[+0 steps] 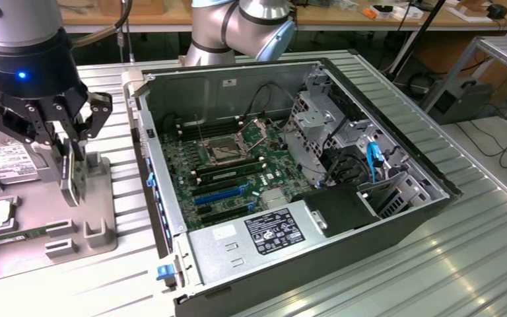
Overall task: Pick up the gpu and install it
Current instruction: 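Pick up the gpu and move the gpu toward the slot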
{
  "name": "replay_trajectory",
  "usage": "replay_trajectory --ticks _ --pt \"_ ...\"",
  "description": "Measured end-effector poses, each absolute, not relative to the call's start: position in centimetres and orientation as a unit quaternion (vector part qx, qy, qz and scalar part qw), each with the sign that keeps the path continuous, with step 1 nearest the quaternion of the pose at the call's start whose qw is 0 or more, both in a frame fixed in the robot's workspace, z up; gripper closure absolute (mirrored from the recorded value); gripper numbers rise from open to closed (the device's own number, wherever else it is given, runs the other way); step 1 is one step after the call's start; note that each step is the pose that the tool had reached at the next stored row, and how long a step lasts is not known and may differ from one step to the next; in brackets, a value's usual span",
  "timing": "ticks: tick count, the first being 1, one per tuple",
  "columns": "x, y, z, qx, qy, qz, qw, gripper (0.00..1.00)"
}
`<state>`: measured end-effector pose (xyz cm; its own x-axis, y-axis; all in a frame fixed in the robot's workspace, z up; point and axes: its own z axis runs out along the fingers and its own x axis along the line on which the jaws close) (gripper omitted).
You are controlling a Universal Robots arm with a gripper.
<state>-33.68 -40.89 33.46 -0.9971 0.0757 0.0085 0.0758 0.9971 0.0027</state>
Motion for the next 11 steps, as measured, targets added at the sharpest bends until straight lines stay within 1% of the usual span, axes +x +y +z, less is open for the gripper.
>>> replay_trajectory --ticks 11 --pt "-33.7 -40.9 35.0 -0.038 -0.999 -0.001 0.006 0.73"
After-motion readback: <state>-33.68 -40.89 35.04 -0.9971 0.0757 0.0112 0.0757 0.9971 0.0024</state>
